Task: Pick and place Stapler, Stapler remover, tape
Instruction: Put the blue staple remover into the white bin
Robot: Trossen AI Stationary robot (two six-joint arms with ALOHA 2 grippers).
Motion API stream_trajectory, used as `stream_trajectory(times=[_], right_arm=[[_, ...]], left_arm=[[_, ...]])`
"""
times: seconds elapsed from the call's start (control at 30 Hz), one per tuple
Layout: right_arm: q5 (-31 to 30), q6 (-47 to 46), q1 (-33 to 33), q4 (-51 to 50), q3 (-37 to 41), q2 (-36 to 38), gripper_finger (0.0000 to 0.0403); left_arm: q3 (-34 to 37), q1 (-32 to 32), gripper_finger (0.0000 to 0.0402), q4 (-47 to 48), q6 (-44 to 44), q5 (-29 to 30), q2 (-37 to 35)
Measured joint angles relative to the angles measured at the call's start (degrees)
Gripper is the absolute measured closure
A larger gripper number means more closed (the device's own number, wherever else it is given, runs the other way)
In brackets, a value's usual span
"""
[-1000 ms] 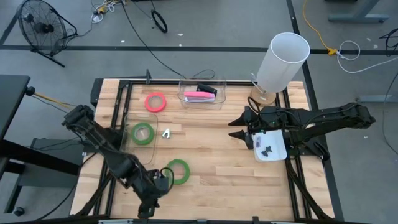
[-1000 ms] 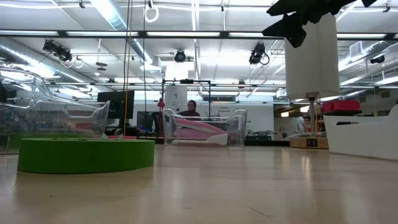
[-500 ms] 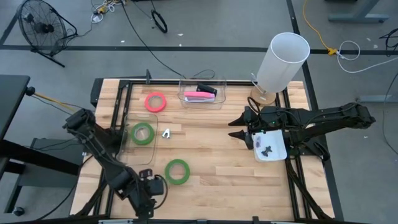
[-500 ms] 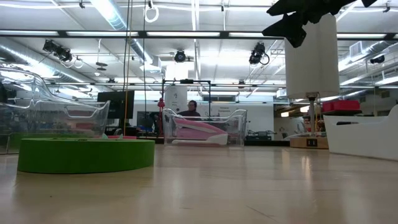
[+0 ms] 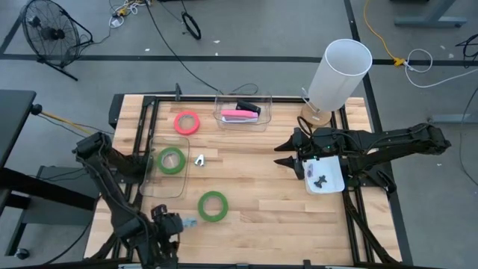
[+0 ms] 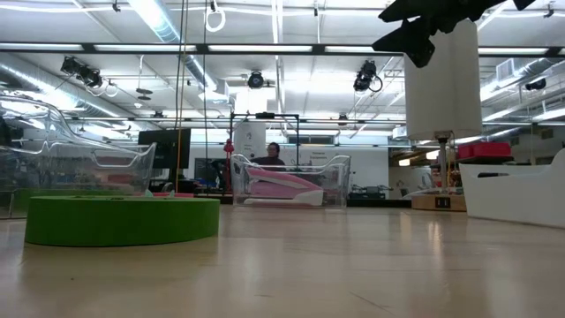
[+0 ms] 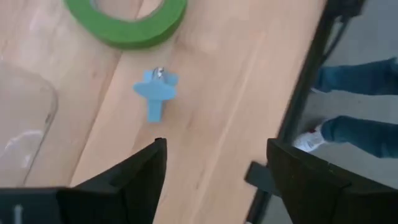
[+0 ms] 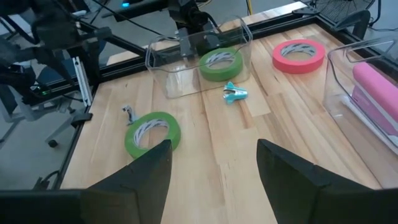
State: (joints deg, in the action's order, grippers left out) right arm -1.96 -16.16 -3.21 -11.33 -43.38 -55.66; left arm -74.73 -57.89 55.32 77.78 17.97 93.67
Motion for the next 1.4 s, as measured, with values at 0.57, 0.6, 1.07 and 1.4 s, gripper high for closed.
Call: stream_trajectory(times=[0.57,0.6,1.07,1.4], right_arm=[[0.04,-1.82,-0.03,0.00,-0.02,0.00,0.0170],[0.04,-1.82,-0.03,0.00,-0.02,0.00,0.0170],[-0.09,-1.80,-0.05,0.02,0.00,0.00,0.0170],[-0.11,-1.80,-0.05,0.02,0.00,0.00,0.0170]], left_arm=[[15.51,0.69,0.0131,-14.05,2.56,3.39,0.04],[16.39,0.80,0.0131,-15.51,2.55,4.14,0.04],[24.24,1.92,0.0131,-24.47,1.95,5.71,0.37],[24.30,2.18,0.0133,-26.01,-5.33,5.65,0.50]])
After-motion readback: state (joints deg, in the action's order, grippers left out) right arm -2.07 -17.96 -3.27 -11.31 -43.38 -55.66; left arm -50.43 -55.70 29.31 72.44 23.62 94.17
